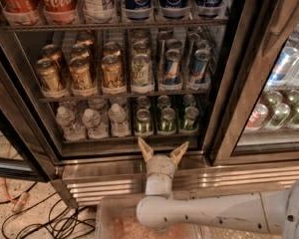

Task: Pick green can from bottom shelf of fridge

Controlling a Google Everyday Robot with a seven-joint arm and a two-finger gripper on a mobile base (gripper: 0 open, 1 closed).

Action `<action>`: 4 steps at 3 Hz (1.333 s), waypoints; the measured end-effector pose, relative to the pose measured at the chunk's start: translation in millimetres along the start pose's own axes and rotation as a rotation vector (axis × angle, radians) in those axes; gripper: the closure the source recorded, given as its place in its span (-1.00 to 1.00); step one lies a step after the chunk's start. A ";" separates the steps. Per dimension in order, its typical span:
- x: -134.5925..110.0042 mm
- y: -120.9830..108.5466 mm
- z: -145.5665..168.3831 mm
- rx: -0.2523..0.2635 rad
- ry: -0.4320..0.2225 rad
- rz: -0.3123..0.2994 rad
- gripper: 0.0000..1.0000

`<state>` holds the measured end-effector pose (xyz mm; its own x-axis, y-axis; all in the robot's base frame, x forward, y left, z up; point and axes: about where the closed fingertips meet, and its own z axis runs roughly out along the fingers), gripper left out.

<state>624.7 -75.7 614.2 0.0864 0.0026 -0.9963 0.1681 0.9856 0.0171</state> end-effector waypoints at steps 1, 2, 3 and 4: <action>-1.5 3.2 5.1 -0.004 -0.007 0.018 -0.68; -0.7 4.7 12.6 0.005 -0.014 0.022 -0.58; 2.0 1.2 21.0 0.033 -0.019 0.014 -0.76; 5.9 -5.3 31.5 0.067 -0.023 0.004 -0.40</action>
Offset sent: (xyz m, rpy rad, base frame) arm 0.0202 0.0006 0.0018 0.0237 -0.0298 -0.0248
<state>655.2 -86.3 610.9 0.1099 0.0014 -0.9939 0.2331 0.9721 0.0272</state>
